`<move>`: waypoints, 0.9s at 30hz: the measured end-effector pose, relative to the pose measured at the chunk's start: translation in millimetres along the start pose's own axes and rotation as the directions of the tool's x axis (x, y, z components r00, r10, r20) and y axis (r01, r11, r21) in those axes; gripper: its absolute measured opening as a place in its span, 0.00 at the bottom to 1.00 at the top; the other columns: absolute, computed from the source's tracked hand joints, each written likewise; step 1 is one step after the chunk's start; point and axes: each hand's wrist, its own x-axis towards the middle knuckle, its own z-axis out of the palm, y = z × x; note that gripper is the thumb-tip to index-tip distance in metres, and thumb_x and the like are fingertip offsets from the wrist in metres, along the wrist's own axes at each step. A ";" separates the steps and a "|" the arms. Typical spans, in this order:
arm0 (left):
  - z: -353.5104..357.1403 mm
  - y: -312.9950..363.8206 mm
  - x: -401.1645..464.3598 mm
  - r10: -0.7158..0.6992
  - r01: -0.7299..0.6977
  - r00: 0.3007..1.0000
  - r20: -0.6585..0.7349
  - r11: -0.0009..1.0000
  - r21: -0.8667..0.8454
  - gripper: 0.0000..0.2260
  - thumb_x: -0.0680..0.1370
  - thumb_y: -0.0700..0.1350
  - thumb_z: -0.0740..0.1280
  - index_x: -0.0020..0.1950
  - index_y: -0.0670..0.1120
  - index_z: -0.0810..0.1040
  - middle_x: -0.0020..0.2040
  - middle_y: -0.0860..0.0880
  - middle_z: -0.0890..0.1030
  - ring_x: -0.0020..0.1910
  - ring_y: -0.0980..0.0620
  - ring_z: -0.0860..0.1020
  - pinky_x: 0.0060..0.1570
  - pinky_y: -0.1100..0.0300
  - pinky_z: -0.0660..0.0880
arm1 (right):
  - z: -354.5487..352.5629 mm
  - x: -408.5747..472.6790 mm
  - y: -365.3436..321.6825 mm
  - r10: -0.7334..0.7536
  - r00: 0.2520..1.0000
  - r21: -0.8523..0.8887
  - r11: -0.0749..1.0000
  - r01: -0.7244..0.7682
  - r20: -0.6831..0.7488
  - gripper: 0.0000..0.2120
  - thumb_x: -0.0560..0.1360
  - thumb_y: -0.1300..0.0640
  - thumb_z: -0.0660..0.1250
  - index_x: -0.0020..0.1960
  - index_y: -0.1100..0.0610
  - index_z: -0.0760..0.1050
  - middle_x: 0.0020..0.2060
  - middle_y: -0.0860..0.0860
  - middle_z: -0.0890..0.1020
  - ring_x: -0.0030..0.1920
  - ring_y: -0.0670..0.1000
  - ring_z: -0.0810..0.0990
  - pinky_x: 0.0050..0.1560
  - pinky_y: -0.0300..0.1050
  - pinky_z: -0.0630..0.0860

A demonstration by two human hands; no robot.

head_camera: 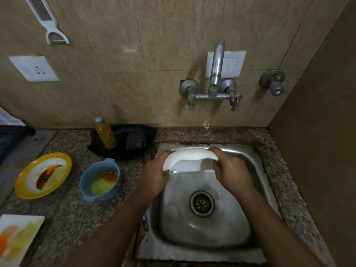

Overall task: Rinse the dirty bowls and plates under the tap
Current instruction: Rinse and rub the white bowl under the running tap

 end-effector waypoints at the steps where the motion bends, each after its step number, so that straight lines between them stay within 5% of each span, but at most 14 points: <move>1: -0.2 -1.2 -1.3 0.017 -0.017 1.000 -0.009 1.000 0.025 0.21 0.76 0.45 0.69 0.68 0.54 0.73 0.55 0.47 0.83 0.52 0.46 0.81 0.47 0.63 0.70 | 1.2 -4.0 -0.3 -0.003 1.000 0.009 1.000 0.003 -0.011 0.21 0.76 0.59 0.65 0.68 0.48 0.71 0.45 0.52 0.85 0.43 0.56 0.83 0.39 0.47 0.77; 5: 0.6 1.8 -7.3 0.044 -0.044 0.999 -0.011 0.999 -0.003 0.23 0.76 0.53 0.69 0.70 0.59 0.70 0.61 0.50 0.81 0.57 0.50 0.79 0.56 0.59 0.73 | 10.6 -17.6 2.3 0.061 0.998 -0.012 0.998 -0.061 -0.021 0.24 0.75 0.57 0.66 0.70 0.44 0.68 0.47 0.51 0.85 0.43 0.56 0.83 0.43 0.51 0.80; 13: 11.0 -5.0 -12.2 0.075 -0.074 0.996 -0.038 0.996 0.040 0.22 0.76 0.50 0.70 0.70 0.56 0.71 0.60 0.48 0.82 0.56 0.46 0.80 0.55 0.60 0.72 | 15.5 -26.9 3.1 0.039 0.999 -0.015 0.999 -0.039 -0.037 0.22 0.75 0.56 0.66 0.68 0.44 0.70 0.46 0.51 0.85 0.42 0.56 0.84 0.41 0.53 0.81; 19: 8.9 -10.8 -10.5 0.064 -0.065 0.998 -0.028 0.998 -0.019 0.23 0.75 0.49 0.66 0.69 0.62 0.66 0.58 0.47 0.83 0.56 0.46 0.81 0.57 0.51 0.77 | 15.5 -25.8 3.0 0.006 0.997 -0.011 1.000 -0.007 -0.078 0.20 0.74 0.59 0.68 0.65 0.48 0.74 0.42 0.51 0.85 0.38 0.55 0.84 0.37 0.47 0.79; 25: 0.1 -14.3 -12.4 0.061 -0.061 0.994 -0.089 0.998 0.001 0.22 0.73 0.46 0.71 0.67 0.53 0.75 0.58 0.47 0.83 0.55 0.46 0.81 0.54 0.59 0.73 | 9.9 -21.9 -0.3 -0.015 0.997 0.016 1.000 0.016 -0.081 0.21 0.71 0.59 0.71 0.63 0.49 0.77 0.46 0.49 0.85 0.42 0.54 0.84 0.39 0.46 0.79; 27: -5.5 -15.1 -16.7 0.058 -0.058 0.992 -0.112 0.998 0.006 0.20 0.74 0.45 0.72 0.65 0.54 0.76 0.57 0.49 0.84 0.55 0.49 0.81 0.52 0.63 0.72 | 8.5 -15.0 -1.1 -0.010 0.999 0.042 0.999 0.008 0.047 0.21 0.72 0.57 0.70 0.65 0.48 0.76 0.51 0.47 0.85 0.49 0.52 0.83 0.45 0.46 0.80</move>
